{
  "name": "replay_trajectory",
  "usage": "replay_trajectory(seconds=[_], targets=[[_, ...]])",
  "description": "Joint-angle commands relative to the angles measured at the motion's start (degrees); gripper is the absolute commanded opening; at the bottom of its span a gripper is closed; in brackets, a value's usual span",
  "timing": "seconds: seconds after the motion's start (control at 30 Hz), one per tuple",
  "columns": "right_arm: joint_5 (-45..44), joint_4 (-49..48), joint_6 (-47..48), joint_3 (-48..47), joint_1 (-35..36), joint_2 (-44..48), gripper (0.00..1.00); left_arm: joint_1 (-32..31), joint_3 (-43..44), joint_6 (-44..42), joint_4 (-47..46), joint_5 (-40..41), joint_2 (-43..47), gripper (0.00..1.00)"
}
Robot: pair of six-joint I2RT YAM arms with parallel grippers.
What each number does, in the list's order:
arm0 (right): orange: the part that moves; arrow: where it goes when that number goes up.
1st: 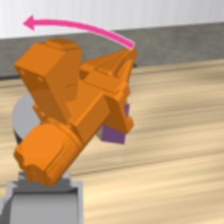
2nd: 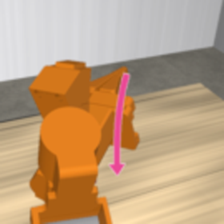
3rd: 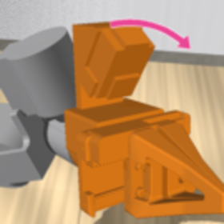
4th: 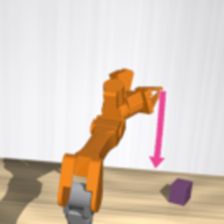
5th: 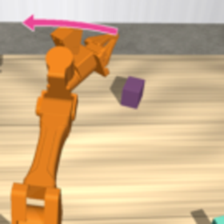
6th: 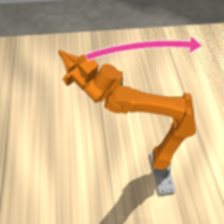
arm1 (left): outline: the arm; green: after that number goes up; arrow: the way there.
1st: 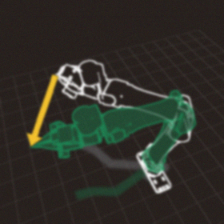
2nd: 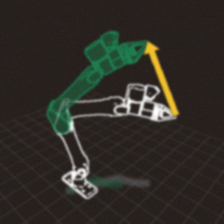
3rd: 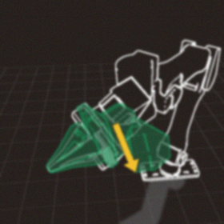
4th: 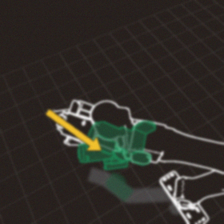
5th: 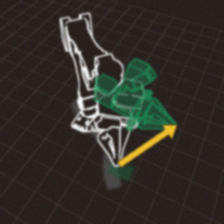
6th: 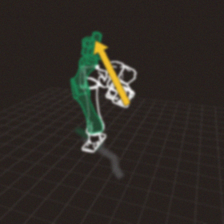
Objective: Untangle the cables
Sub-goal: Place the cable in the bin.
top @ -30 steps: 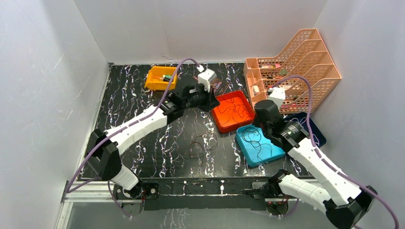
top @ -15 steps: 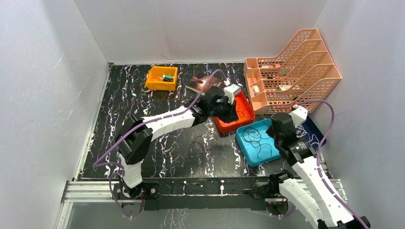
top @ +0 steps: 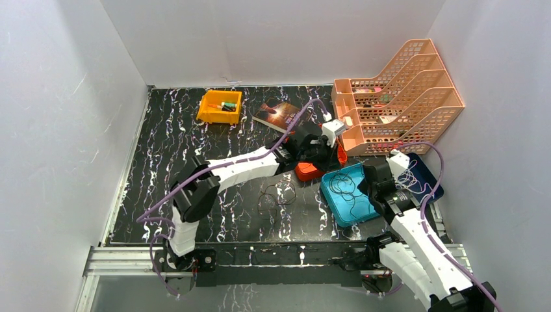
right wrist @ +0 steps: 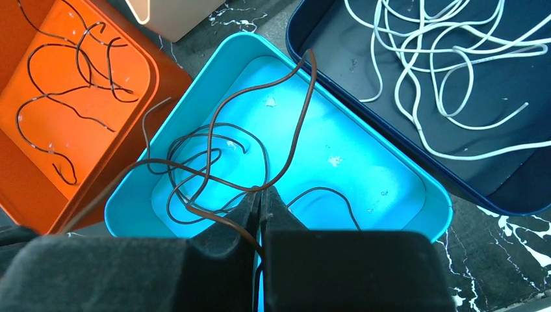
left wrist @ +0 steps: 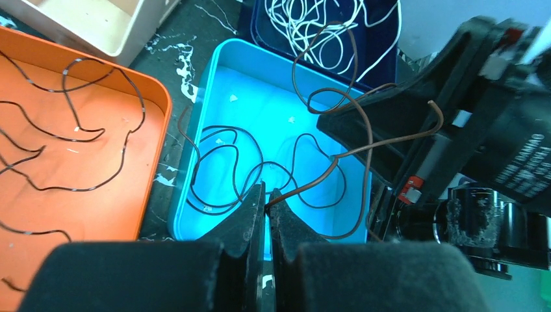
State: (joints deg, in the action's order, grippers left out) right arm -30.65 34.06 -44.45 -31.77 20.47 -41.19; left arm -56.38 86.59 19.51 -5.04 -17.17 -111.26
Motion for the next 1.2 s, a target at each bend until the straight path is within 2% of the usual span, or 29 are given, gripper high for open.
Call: replay_trajectory(seconds=[0.0, 0.17, 0.33, 0.5, 0.8, 1.17], targets=[[-2.46, -2.46, -1.06, 0.81, -0.39, 1.56, 0.13, -0.94, 2.76, -0.76, 0.25, -1.08, -2.34, 0.00], [-3.46, -1.54, -1.56, 0.48, -0.42, 1.60, 0.25, -1.18, 4.83, -0.95, 0.75, -1.50, -4.92, 0.00], [-4.29, 0.92, -0.04, -3.12, -0.40, 4.28, 0.47, -1.36, 6.39, -1.38, 1.44, -1.72, -6.22, 0.00], [-4.82, 4.23, 1.97, -8.38, -0.39, 8.28, 0.60, -1.52, 7.25, -1.73, 1.98, -1.80, -6.87, 0.00], [0.78, -1.57, 8.52, -12.78, -0.37, 15.63, 0.61, -2.52, 10.05, -4.08, 4.84, -1.27, -8.47, 0.00], [1.20, -4.82, 13.33, -16.33, -0.38, 22.47, 0.62, -5.19, 14.17, -7.44, 8.99, -0.43, -11.73, 0.00]])
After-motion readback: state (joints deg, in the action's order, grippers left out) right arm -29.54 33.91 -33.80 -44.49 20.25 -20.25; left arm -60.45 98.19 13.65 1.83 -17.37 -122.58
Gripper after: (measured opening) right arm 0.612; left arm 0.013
